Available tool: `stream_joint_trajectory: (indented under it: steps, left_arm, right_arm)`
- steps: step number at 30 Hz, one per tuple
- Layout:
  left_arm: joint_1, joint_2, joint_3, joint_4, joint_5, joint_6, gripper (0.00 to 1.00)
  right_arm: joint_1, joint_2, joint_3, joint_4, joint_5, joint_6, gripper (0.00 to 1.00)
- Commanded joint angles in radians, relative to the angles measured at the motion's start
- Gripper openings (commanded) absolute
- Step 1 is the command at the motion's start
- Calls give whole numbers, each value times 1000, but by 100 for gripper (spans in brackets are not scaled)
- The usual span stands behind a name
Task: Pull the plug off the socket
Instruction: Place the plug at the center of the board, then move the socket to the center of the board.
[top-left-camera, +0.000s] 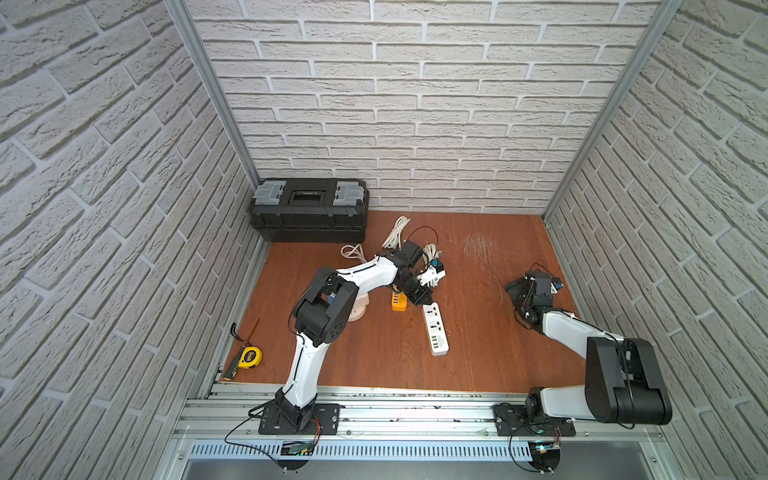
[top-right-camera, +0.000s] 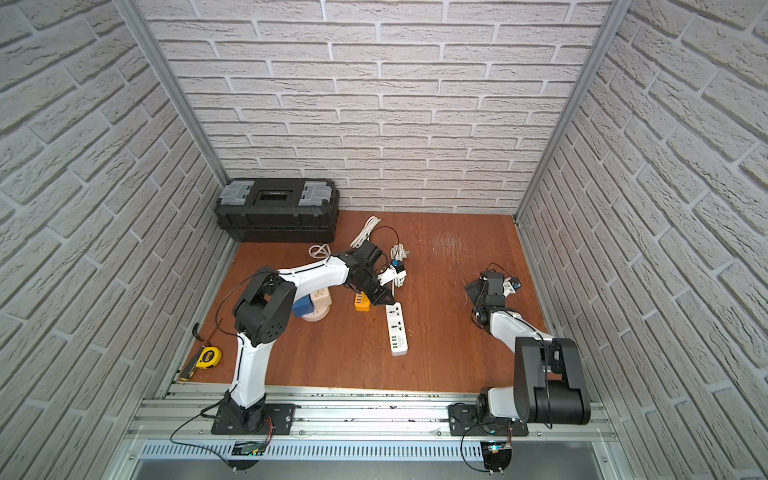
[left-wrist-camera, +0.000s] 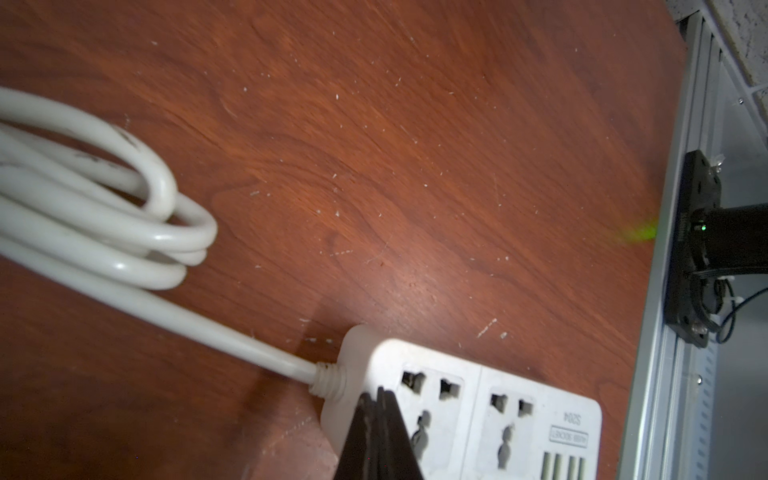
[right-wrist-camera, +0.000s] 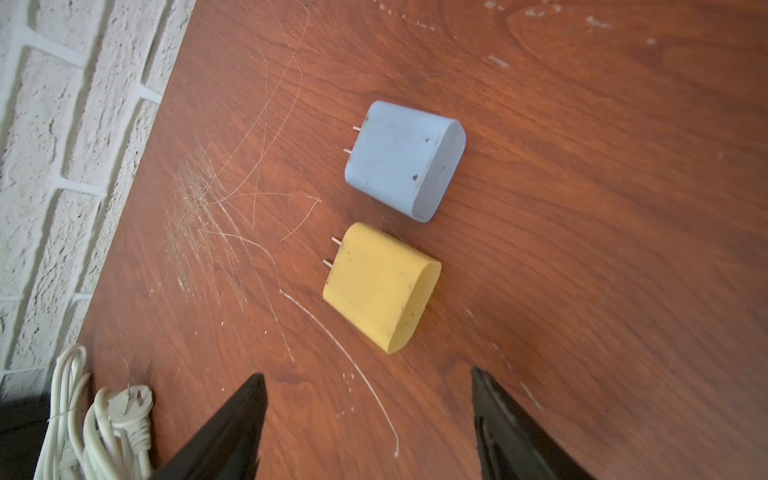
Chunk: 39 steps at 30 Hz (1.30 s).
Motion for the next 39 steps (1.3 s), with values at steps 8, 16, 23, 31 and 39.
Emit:
stream_joint_trajectory:
  steps: [8, 16, 23, 31, 39]
  left_arm:
    - [-14, 68, -26, -116, -143, 49, 20]
    - [-18, 5, 84, -197, -139, 114, 73]
    - [-56, -161, 105, -277, -121, 176, 97]
    - [-57, -366, 116, -409, -106, 203, 98]
    - [177, -601, -1, -444, -116, 150, 98]
  right_arm:
    - [13, -396, -58, -281, -112, -261, 80]
    - [45, -580, -57, -459, -259, -404, 83]
    - [132, -575, 1, -514, -269, -436, 86]
    - [366, -440, 112, -554, -151, -449, 86]
    - [619, -254, 230, -629, -37, -479, 84]
